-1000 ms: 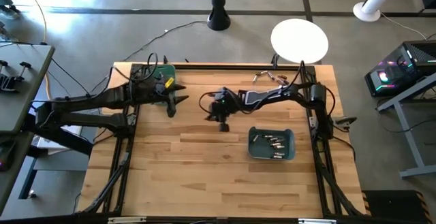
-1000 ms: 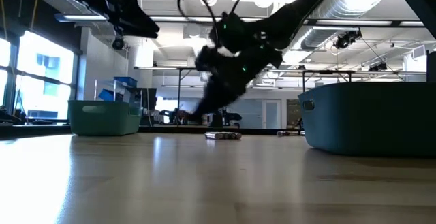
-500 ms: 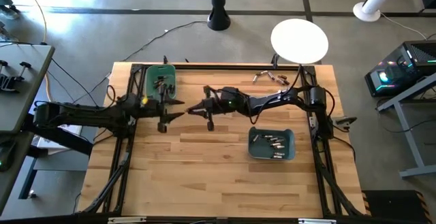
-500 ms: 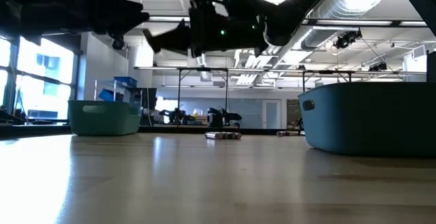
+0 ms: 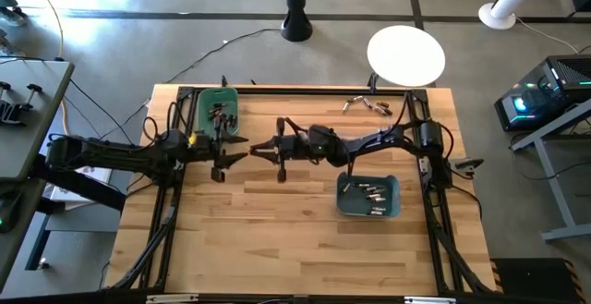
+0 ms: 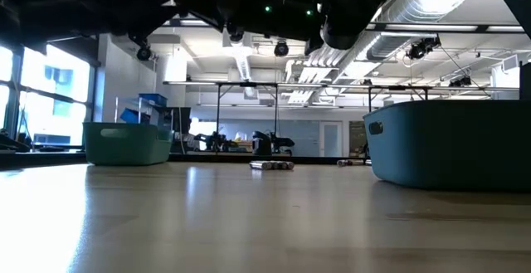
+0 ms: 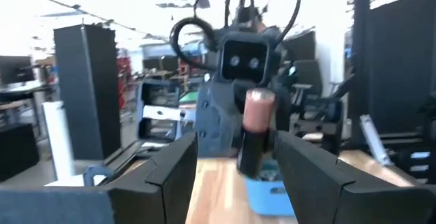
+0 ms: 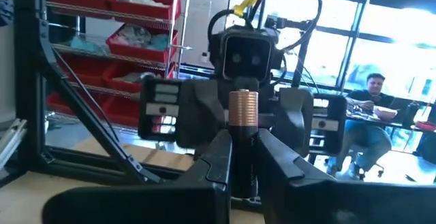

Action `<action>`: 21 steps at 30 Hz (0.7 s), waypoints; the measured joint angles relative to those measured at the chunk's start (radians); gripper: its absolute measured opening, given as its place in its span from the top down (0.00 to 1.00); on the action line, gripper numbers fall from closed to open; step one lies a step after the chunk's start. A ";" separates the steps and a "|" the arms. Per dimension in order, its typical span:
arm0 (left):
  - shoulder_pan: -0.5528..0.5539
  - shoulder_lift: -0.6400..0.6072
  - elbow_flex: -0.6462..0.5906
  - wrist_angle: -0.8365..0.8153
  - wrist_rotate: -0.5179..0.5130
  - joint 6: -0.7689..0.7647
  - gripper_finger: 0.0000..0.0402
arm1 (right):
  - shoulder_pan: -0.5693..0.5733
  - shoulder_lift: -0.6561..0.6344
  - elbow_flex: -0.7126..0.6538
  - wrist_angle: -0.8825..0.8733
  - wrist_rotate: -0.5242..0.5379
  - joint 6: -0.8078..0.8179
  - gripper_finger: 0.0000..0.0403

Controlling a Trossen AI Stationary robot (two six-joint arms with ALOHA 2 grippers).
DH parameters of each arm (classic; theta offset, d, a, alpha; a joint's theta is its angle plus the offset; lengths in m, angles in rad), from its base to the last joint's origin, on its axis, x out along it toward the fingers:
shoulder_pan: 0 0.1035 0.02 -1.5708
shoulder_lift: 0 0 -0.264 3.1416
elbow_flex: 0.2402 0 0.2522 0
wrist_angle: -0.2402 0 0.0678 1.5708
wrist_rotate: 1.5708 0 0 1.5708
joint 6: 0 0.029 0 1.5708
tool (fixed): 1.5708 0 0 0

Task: Sort batteries
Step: Put the black battery into the green bin

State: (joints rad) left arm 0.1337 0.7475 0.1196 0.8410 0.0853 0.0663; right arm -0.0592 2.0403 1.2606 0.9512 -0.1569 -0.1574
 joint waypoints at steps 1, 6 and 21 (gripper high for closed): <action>-0.008 0.000 0.000 0.009 0.003 -0.004 0.53 | 0.002 0.000 0.000 0.000 0.000 0.000 0.94; -0.047 0.015 0.000 0.083 0.010 -0.004 0.54 | 0.001 0.000 0.000 0.005 0.001 0.000 0.94; -0.072 0.129 0.081 0.090 -0.073 0.031 0.63 | 0.001 0.000 0.000 0.004 0.002 0.000 0.93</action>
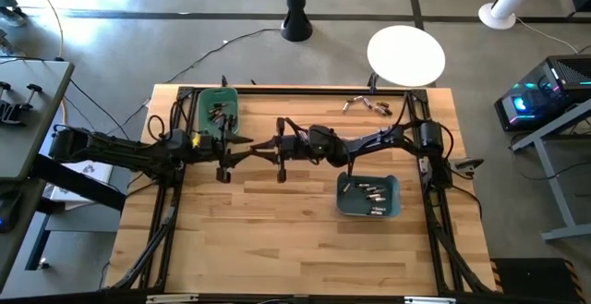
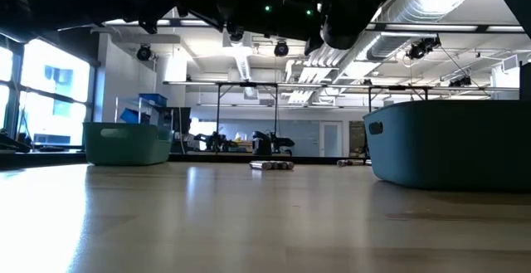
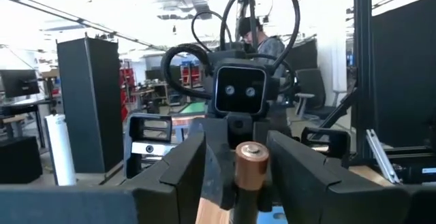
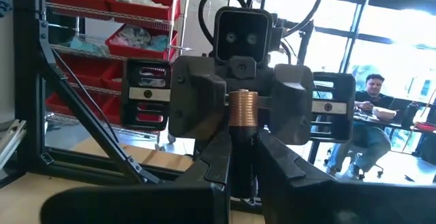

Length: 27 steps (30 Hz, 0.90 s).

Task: Sort batteries
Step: Put the black battery into the green bin

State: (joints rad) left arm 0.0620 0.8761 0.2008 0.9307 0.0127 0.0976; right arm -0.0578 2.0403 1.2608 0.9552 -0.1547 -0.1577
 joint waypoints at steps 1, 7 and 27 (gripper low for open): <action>0.000 -0.001 0.000 0.000 0.001 -0.003 0.63 | 0.000 0.000 0.000 0.000 0.000 0.000 0.93; 0.000 -0.006 0.000 -0.042 0.006 -0.019 0.70 | 0.002 0.000 0.000 0.000 0.000 -0.004 0.93; 0.000 -0.008 0.000 -0.078 0.071 0.024 0.89 | 0.008 0.000 0.000 -0.004 0.015 0.013 0.90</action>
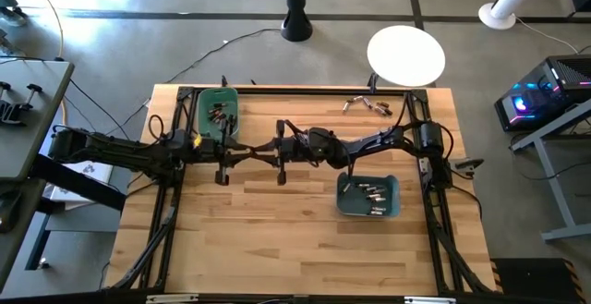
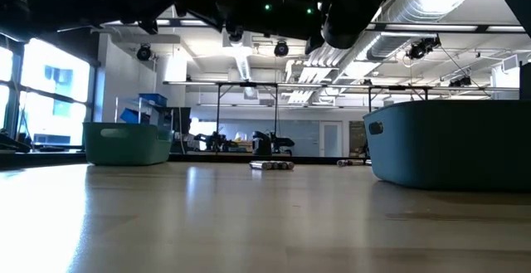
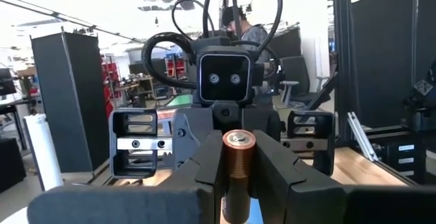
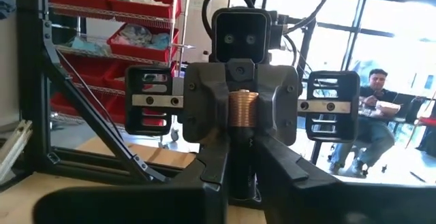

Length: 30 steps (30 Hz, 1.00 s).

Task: Sort batteries
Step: Put the black battery into the green bin

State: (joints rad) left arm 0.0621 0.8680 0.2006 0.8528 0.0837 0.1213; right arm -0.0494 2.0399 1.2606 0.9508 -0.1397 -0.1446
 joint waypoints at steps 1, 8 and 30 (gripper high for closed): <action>0.000 0.000 0.000 -0.003 0.000 0.000 0.89 | 0.000 0.000 0.000 -0.002 0.000 0.008 0.89; 0.001 0.000 0.001 -0.038 -0.062 0.000 0.89 | -0.018 -0.001 0.000 -0.028 0.033 0.054 0.72; 0.237 0.010 0.469 -1.301 -0.708 -0.262 0.89 | -0.066 -0.206 0.002 -0.968 0.373 0.173 0.58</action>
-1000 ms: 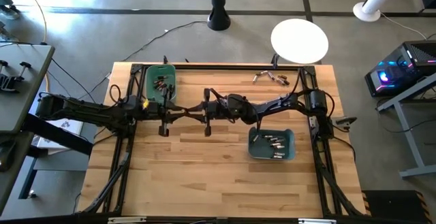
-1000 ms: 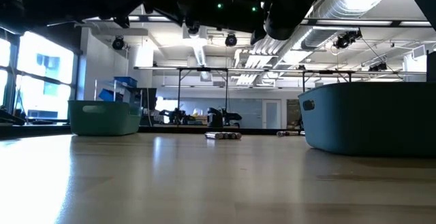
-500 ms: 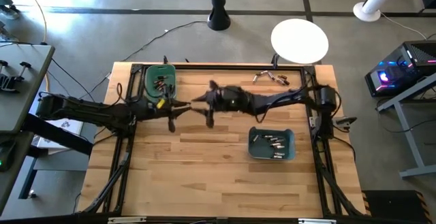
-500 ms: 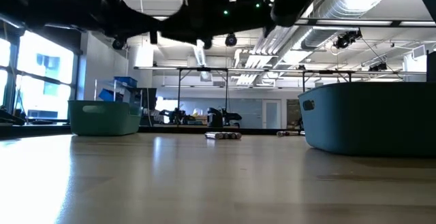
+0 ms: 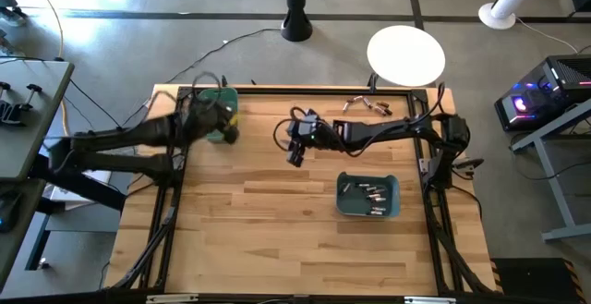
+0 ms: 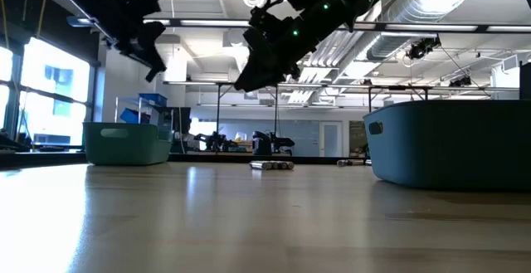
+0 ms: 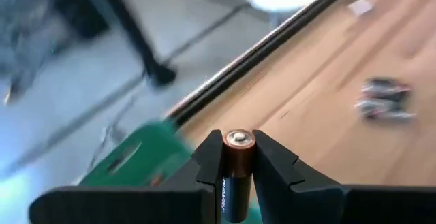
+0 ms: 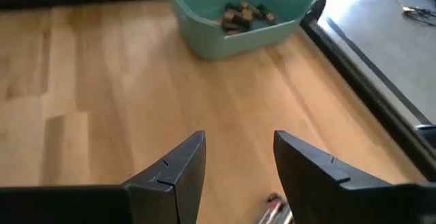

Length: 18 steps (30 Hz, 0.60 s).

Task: Sort batteries
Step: Put the black battery into the green bin

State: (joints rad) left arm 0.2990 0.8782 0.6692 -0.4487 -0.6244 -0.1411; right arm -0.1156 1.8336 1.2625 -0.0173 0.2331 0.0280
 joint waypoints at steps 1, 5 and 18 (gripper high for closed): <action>0.060 0.008 0.026 -0.056 0.047 -0.021 0.89 | 0.012 0.001 0.000 -0.002 0.007 -0.001 0.58; 0.306 0.074 0.091 -0.152 0.264 -0.024 0.89 | 0.061 0.001 0.000 0.008 0.063 -0.022 0.58; 0.621 0.491 0.092 -0.035 0.447 0.130 0.87 | 0.124 0.000 -0.001 -0.004 0.183 -0.073 0.58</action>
State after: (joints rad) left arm 0.9199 1.3697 0.7616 -0.4840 -0.1771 -0.0109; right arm 0.0088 1.8339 1.2617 -0.0212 0.4158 -0.0452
